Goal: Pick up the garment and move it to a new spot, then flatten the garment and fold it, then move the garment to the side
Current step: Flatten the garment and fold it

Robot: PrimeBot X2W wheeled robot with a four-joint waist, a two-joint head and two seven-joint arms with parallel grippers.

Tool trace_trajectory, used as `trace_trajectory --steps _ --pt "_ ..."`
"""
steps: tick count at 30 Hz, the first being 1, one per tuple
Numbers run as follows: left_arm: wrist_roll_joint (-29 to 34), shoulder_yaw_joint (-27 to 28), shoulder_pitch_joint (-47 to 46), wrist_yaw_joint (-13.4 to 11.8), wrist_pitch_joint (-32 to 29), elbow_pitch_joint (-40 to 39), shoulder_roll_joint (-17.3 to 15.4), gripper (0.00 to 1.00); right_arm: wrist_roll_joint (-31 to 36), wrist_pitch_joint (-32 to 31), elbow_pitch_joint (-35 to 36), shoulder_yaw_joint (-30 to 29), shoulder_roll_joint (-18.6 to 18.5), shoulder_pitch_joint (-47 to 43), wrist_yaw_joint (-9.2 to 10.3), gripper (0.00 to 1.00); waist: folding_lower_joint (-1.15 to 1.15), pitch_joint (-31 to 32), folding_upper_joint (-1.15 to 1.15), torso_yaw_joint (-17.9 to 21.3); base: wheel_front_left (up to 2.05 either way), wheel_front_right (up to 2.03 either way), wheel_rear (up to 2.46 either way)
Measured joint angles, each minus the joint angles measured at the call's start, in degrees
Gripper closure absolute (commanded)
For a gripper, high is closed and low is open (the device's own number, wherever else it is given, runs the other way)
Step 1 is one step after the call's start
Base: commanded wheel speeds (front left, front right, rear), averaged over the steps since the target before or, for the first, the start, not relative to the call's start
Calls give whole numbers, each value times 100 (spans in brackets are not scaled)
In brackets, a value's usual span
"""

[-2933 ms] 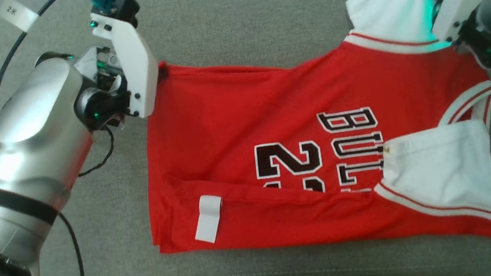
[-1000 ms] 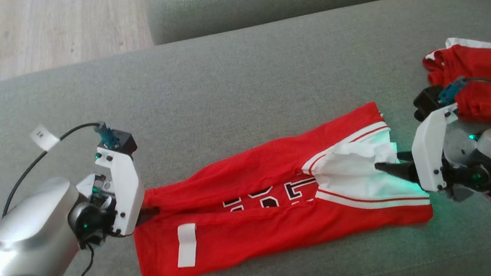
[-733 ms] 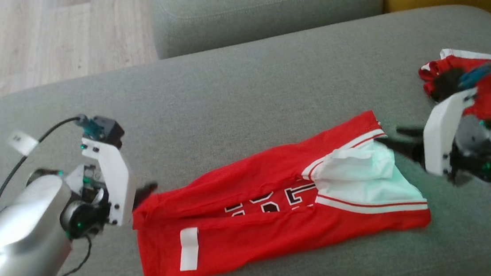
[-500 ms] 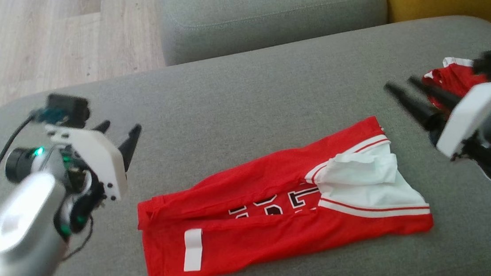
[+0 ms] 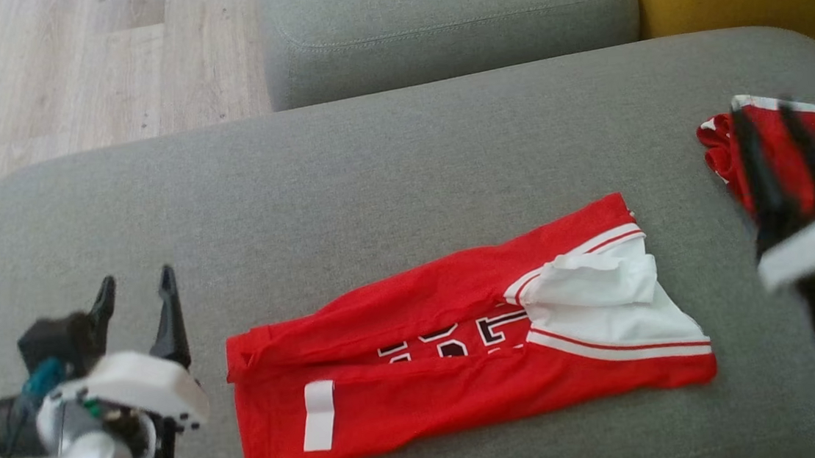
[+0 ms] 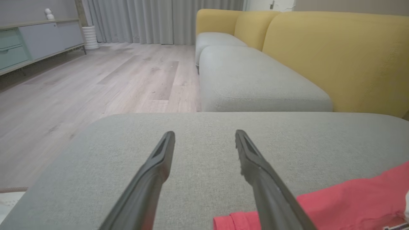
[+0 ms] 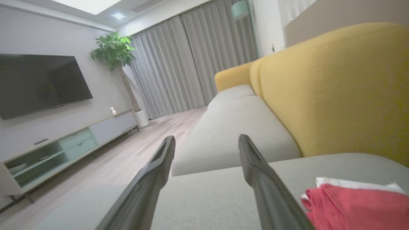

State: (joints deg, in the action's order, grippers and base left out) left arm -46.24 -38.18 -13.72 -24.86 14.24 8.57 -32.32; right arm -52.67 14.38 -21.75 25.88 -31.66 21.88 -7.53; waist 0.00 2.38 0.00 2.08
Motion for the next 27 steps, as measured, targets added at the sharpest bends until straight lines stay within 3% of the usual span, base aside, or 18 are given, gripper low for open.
trace_trajectory --steps 4,9,16,27 --pt "592 929 626 -126 4 -630 448 0 804 0 57 -700 679 -1093 0 0 0 -51 0 -31 0 0 0" --pt "1345 1522 1191 246 5 -947 1023 0 1300 -37 49 -1147 1210 -1667 0 0 0 -105 0 -55 0 0 0" --pt "1907 1911 1482 777 5 -760 1594 0 1725 -710 -15 -1511 1491 -1638 0 0 0 -102 0 -95 0 0 0" --pt "2305 2150 1460 1378 5 -256 2084 0 1637 -2793 -1970 -1683 1673 -259 0 0 0 -176 0 -352 0 0 0"
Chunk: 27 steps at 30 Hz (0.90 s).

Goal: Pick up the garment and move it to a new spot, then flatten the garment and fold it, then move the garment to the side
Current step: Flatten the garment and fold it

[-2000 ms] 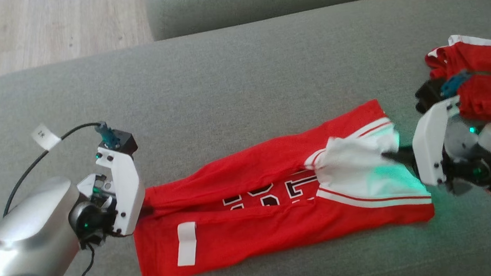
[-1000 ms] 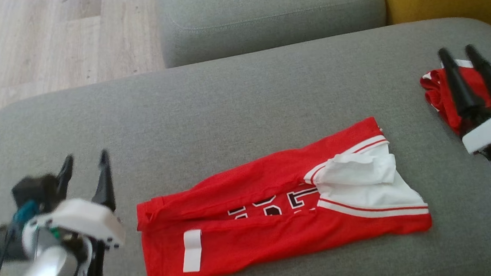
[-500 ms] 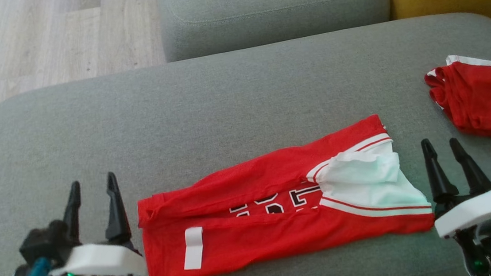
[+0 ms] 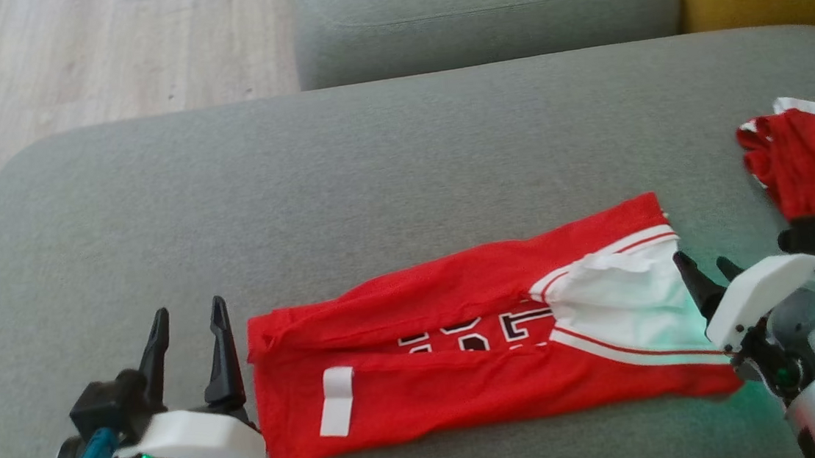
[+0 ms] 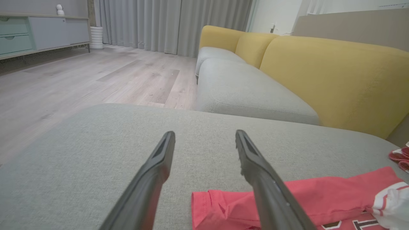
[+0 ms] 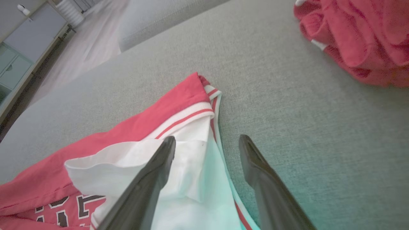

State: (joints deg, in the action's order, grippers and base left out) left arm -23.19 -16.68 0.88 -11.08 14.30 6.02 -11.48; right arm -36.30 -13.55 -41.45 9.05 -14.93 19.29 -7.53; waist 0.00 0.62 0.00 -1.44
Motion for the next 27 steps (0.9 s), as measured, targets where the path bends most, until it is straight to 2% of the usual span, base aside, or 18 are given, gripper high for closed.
trace_trajectory --steps 3,11,19,20,21,22,23,27 --pt "79 47 -14 77 0 111 76 0 -35 -333 -567 1 2 266 0 0 0 -25 0 -131 0 0 0" --pt "203 81 -110 255 0 368 146 0 -53 -709 -1713 2 0 754 0 0 0 -105 0 -419 0 0 0" --pt "265 104 -137 310 0 486 199 0 -405 -1105 -2040 40 13 1038 0 0 0 -147 0 -536 0 0 0" --pt "294 109 -138 318 0 504 203 0 -460 -1194 -2082 63 13 1087 0 9 0 -149 0 -547 0 0 0" --pt "294 112 -141 355 0 520 210 0 -495 -1281 -2107 104 13 1122 0 39 0 -147 0 -556 0 0 0" --pt "294 113 -143 359 0 528 219 0 -516 -1327 -2119 149 15 1152 0 92 0 -144 0 -562 0 0 0" --pt "294 114 -147 359 0 533 226 0 -547 -1326 -2125 177 23 1178 0 100 0 -138 0 -566 0 0 0" --pt "341 140 -159 375 0 560 247 0 -695 -1278 -2083 331 124 1177 0 100 0 -78 0 -552 0 0 0"
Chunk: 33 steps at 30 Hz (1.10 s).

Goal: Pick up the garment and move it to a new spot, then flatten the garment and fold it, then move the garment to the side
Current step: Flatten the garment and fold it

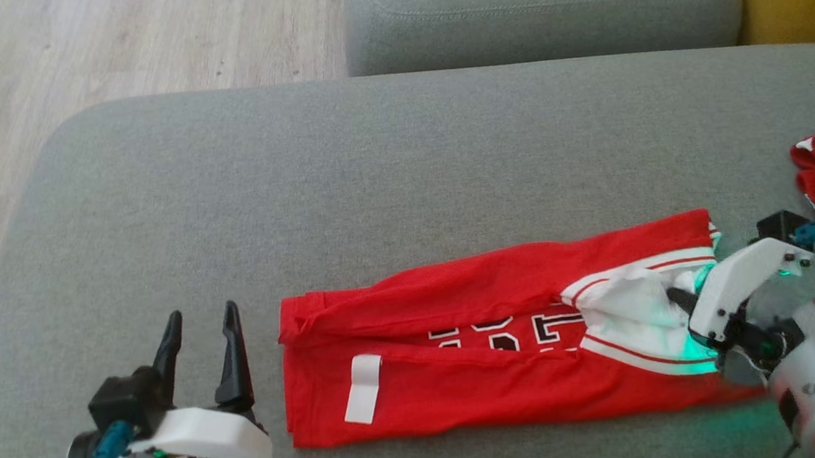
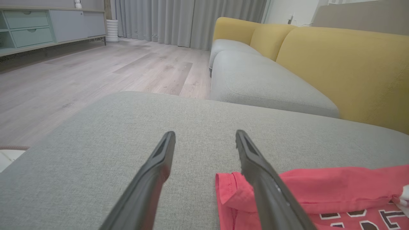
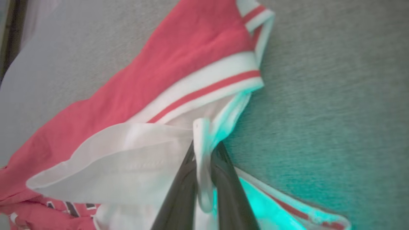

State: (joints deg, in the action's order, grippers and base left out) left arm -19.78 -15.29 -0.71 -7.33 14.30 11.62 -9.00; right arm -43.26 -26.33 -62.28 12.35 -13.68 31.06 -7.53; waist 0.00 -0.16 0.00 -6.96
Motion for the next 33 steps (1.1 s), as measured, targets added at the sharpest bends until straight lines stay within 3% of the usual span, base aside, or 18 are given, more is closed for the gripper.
trace_trajectory --steps 4,10,15,25,33 --pt "7 101 1 9 0 8 9 0 -87 69 138 203 -49 -8 0 100 0 63 0 59 0 0 0" --pt "5 136 20 11 0 11 64 0 -105 283 367 397 -734 -2 0 100 0 145 0 269 0 0 0" --pt "5 163 25 33 0 65 96 0 -121 424 759 610 -915 -4 0 100 0 206 0 384 0 0 0" --pt "159 344 47 86 0 57 175 0 -324 506 2679 1082 -761 -334 0 100 0 322 0 204 0 0 0" --pt "325 370 59 241 0 67 234 0 -343 -54 3540 1399 -94 -738 0 100 0 349 0 -266 0 0 0"
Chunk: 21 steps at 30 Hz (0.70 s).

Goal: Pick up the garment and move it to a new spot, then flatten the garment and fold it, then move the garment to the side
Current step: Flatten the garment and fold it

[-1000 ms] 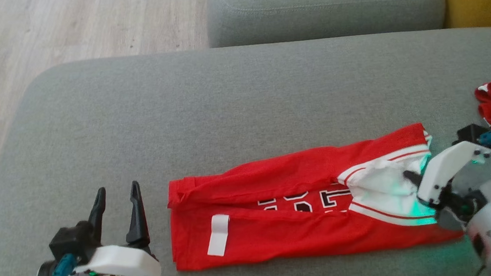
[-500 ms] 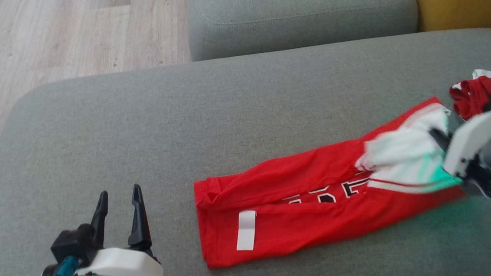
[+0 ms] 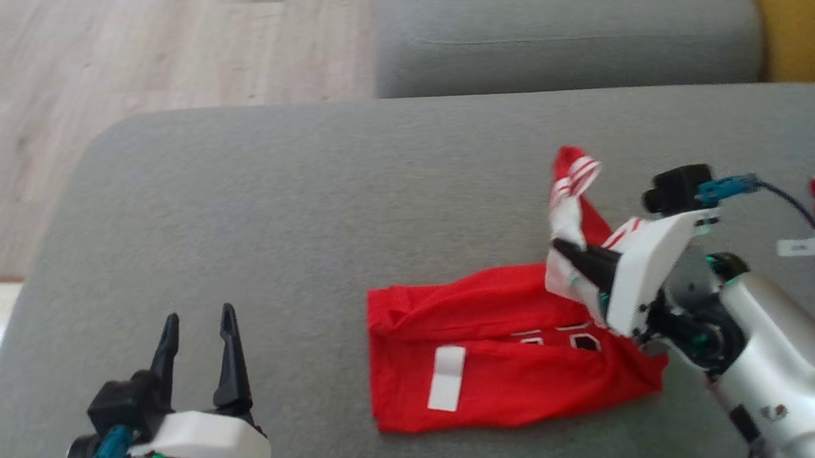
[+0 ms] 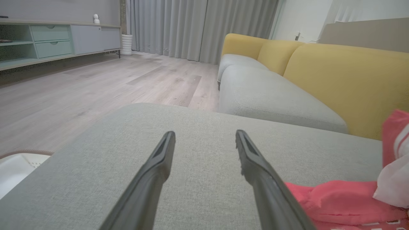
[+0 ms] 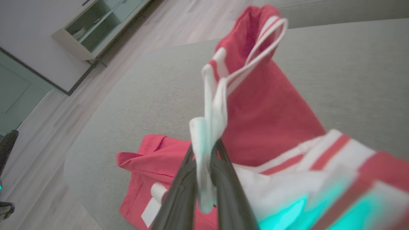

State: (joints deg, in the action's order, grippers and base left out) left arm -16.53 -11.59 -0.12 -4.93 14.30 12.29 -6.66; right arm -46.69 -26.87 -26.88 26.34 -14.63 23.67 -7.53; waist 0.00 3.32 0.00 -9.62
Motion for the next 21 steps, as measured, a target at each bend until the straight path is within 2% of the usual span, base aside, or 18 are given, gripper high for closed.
trace_trajectory --steps 10,16,17,18,19,21 --pt "113 9 -7 141 0 212 135 0 258 -438 -486 -2 673 -4 0 100 0 -42 0 -782 0 0 0" --pt "133 93 -7 147 0 268 159 0 412 -454 -895 -45 857 4 0 100 0 -100 0 -982 0 0 0" --pt "133 96 -11 155 0 275 166 0 415 -470 -958 -44 892 7 0 92 0 -114 0 -990 0 0 0" --pt "133 101 -15 181 0 285 170 0 415 -469 -1004 -35 922 9 0 75 0 -125 0 -987 0 0 0" --pt "133 109 -18 190 0 287 176 0 409 -465 -1028 -9 945 12 0 75 0 -133 0 -974 0 0 0" --pt "138 119 -18 191 0 294 186 0 346 -358 -1070 64 996 31 0 84 0 -146 0 -932 0 0 0"
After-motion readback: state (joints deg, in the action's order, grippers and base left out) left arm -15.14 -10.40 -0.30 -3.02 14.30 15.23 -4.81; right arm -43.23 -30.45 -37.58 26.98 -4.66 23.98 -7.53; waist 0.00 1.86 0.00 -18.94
